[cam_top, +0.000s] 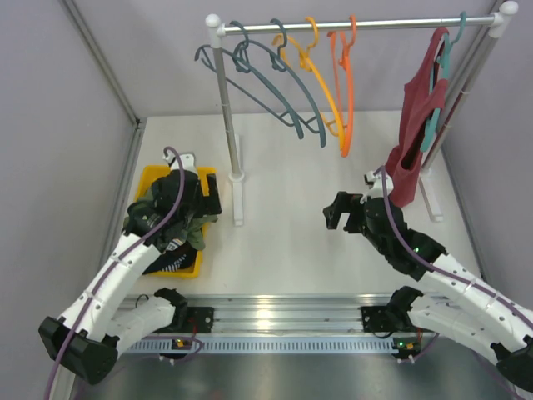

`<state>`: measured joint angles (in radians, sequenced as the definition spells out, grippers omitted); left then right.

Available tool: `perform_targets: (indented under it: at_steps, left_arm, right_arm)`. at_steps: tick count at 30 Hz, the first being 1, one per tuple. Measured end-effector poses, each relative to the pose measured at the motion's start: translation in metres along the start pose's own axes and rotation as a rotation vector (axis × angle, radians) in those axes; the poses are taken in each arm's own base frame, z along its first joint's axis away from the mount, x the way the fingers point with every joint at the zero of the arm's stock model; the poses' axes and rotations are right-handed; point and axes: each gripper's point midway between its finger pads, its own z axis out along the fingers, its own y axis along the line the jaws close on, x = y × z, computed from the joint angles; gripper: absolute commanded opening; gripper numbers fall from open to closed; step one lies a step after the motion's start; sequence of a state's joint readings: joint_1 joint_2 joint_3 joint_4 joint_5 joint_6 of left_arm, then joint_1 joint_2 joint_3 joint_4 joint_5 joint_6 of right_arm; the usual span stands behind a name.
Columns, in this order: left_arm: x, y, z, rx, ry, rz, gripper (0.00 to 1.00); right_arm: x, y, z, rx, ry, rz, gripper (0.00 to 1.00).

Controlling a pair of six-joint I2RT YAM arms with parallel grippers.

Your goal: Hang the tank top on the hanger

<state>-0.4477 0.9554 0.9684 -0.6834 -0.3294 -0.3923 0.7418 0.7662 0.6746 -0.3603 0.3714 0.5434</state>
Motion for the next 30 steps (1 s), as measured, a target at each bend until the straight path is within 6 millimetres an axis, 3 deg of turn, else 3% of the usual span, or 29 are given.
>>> perform_targets:
  at_steps: [6,13,19,22,29,30]
  left_arm:
    - [-0.009,0.024,-0.010,-0.131,-0.033,-0.030,0.95]
    - [-0.029,0.083,-0.024,-0.483,-0.103,-0.070,0.85]
    - [-0.011,0.120,-0.011,-0.645,-0.022,-0.079,0.82]
    - [0.003,0.130,-0.002,-0.672,0.032,-0.090,0.75]
    - [0.028,0.134,0.013,-0.645,0.125,-0.110,0.58]
    - [0.030,0.133,0.015,-0.637,0.130,-0.111,0.52]
  right_arm:
    - [0.002,0.002,0.000,-0.013,0.010,-0.001,1.00]
    - [0.013,0.005,0.007,-0.016,0.058,-0.015,1.00]
    - [0.021,0.009,0.011,-0.034,0.093,-0.019,1.00]
    - [0.020,0.013,0.011,-0.051,0.089,-0.010,1.00]
    - [0.025,0.017,0.015,-0.064,0.111,0.000,1.00]
    - [0.025,0.018,0.015,-0.067,0.112,0.003,1.00]
